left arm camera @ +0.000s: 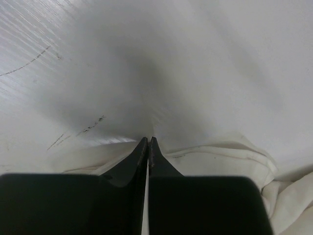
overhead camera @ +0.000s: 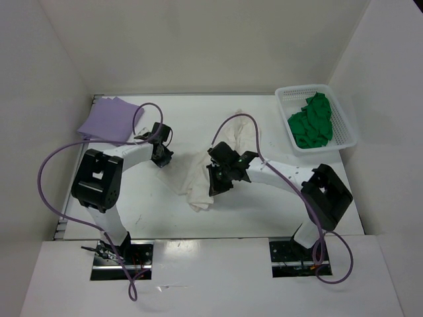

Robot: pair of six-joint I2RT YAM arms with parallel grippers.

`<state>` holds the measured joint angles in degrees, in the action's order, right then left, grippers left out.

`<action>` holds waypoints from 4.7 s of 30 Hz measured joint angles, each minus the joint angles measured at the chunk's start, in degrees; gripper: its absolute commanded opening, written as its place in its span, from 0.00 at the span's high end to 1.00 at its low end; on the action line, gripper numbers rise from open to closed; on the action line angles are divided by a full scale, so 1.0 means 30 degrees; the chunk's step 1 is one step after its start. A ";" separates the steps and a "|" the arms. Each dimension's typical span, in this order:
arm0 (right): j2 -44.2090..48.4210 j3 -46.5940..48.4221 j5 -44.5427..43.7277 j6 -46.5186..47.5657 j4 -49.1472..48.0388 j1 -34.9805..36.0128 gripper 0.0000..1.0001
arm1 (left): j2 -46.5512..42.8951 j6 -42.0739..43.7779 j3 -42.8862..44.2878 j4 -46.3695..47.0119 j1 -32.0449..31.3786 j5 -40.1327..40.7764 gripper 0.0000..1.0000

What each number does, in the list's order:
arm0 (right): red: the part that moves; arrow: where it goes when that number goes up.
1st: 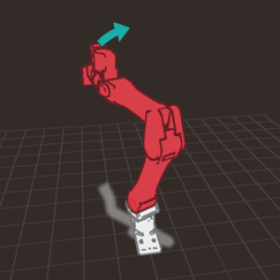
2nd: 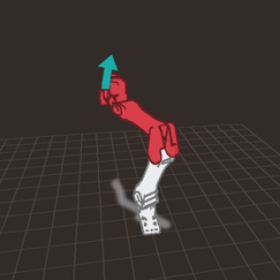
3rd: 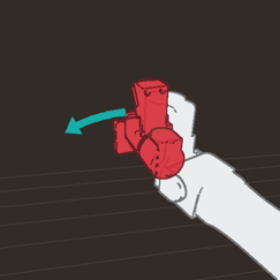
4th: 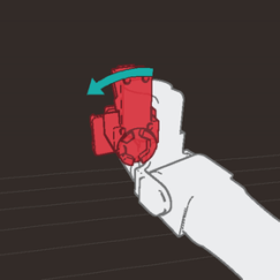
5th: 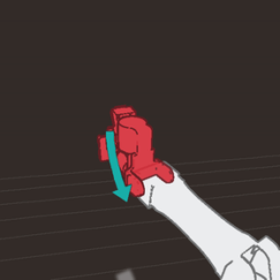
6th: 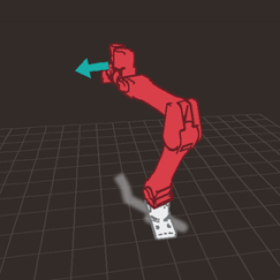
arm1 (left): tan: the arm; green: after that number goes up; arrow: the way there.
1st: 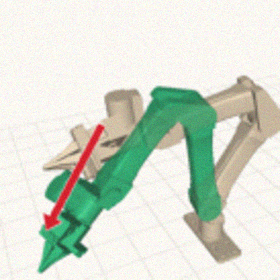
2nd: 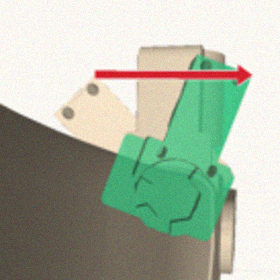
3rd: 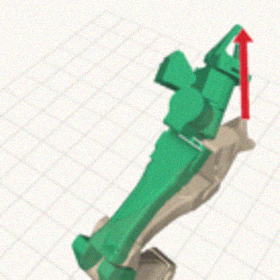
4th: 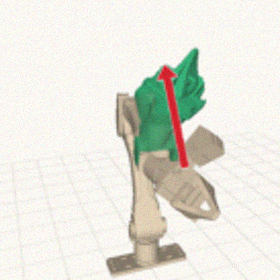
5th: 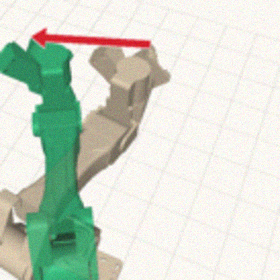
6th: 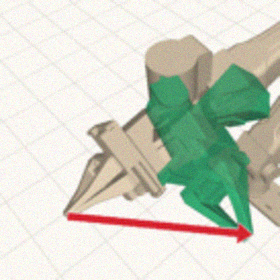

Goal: Fold and stack the t-shirts

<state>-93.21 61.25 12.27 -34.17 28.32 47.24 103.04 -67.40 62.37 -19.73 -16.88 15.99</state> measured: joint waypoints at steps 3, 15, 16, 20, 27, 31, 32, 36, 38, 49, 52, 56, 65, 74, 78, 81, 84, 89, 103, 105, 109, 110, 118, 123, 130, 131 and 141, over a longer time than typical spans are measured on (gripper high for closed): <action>0.0357 0.0007 -0.0408 0.0087 0.0262 -0.0226 0.99 | -0.0656 0.0415 -0.0197 -0.0124 0.0168 -0.0474 1.00; 0.3956 0.8947 0.0627 0.0248 0.3147 -0.8094 0.99 | -1.0921 0.4546 0.2652 -0.2310 0.2667 -0.1719 1.00; 0.3993 1.0295 0.0656 0.0233 0.3410 -0.8626 0.99 | -1.1344 0.5005 0.3475 -0.2579 0.3257 -0.1763 1.00; 0.3883 1.6517 0.0466 0.0109 0.4546 -1.0469 0.99 | -1.1723 0.6564 0.7533 -0.3497 0.4131 -0.1122 1.00; 0.2907 2.7642 -0.0321 -0.0525 0.5683 -1.2101 1.00 | -1.0309 0.9391 1.6364 -0.3424 0.4044 0.0350 1.00; 0.3432 2.8829 0.0517 -0.1304 0.5340 -1.2320 1.00 | -1.0338 1.0644 1.7420 -0.2572 0.4044 0.1413 0.99; 0.3563 2.8618 0.0933 -0.1464 0.5260 -1.2320 1.00 | -1.0520 1.0907 1.7034 -0.2550 0.4044 0.1581 0.98; 0.4721 2.4006 0.2193 -0.1741 0.4073 -1.2378 1.00 | -1.0688 1.1409 1.4302 -0.2244 0.4051 0.1304 0.96; 0.4466 2.1959 0.2900 -0.1741 0.4189 -1.2451 1.00 | -0.9901 1.1460 1.3311 -0.2426 0.4065 0.0787 0.93; 0.4925 0.8772 0.4153 -0.0321 0.4648 -1.2874 1.00 | 0.3701 1.1366 1.4294 -0.2696 0.5617 -0.4503 0.67; 0.5224 0.6994 0.3825 0.0007 0.4422 -1.3012 1.00 | 0.6390 1.1460 1.6866 -0.3599 0.5559 -0.5406 0.27; 0.5515 0.4998 0.3439 0.0080 0.3738 -1.3012 1.00 | 0.3752 1.1387 1.4054 -0.3082 0.5464 -0.6047 0.00; 0.5224 0.3126 0.3089 0.0328 0.2871 -1.3012 1.00 | -1.0812 0.9209 -0.0699 -0.1384 0.5413 -0.7730 0.81; 0.4277 0.2674 0.3126 0.0583 0.2514 -1.2313 1.00 | -1.8615 0.3818 -0.8874 -0.5253 0.4845 -0.7752 0.83; 0.3993 0.2674 0.3096 0.0641 0.2477 -1.1854 1.00 | -1.9919 0.3140 -0.9034 -0.4189 0.4845 -0.8444 0.82; 0.3985 0.2674 0.3031 0.0648 0.2470 -1.1723 1.00 | -1.8884 0.3045 -0.9041 -0.3111 0.4845 -0.8619 0.87; 0.3978 0.2674 0.2667 0.0648 0.2499 -1.1650 1.00 | -1.7493 0.3424 -0.9129 -0.2841 0.4845 -0.8859 0.87; 0.3978 0.2718 0.2164 0.0634 0.2521 -1.1599 1.00 | -1.7602 0.3373 -1.0091 -0.3504 0.4626 -0.9173 0.61; 0.3337 0.3475 0.1668 0.0342 0.2521 -1.1417 1.00 | -1.4120 0.0794 -1.1956 -0.3534 0.4051 -0.8189 0.44; 0.3322 0.3475 0.1668 0.0342 0.2528 -1.1417 1.00 | -1.3916 0.0634 -1.1963 -0.3548 0.4051 -0.8109 0.47; 0.3075 0.3475 0.1698 0.0379 0.2528 -1.1417 1.00 | -1.3610 0.0255 -1.1970 -0.3534 0.4022 -0.7919 0.53; 0.2943 0.3475 0.1698 0.0415 0.2528 -1.1417 1.00 | -1.3566 0.0153 -1.1970 -0.3526 0.3971 -0.7898 0.54; 0.2113 0.3905 0.1909 0.0714 0.2521 -1.1417 1.00 | -1.2830 -0.0546 -1.1927 -0.3410 0.3206 -0.7759 0.56; 0.2055 0.4146 0.2127 0.0816 0.2492 -1.1417 1.00 | -1.1999 -0.0707 -1.1366 -0.3432 0.2608 -0.7570 0.63; 0.2011 0.4510 0.2193 0.0962 0.2492 -1.1417 1.00 | -1.1642 -0.1246 -1.1285 -0.3432 0.2594 -0.7264 0.95; 0.2004 0.4561 0.2193 0.1005 0.2499 -1.1417 1.00 | -1.1672 -0.1275 -1.1285 -0.3424 0.2594 -0.7227 0.98; 0.1858 0.6688 0.1851 0.1224 0.3315 -1.1417 1.00 | -1.1380 0.1020 -0.3796 -0.4597 0.3388 -0.5770 1.00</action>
<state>-87.64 81.32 17.82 -30.50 38.26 12.99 68.90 -64.34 50.98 -33.52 -6.72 -1.32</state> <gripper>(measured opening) 0.004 0.006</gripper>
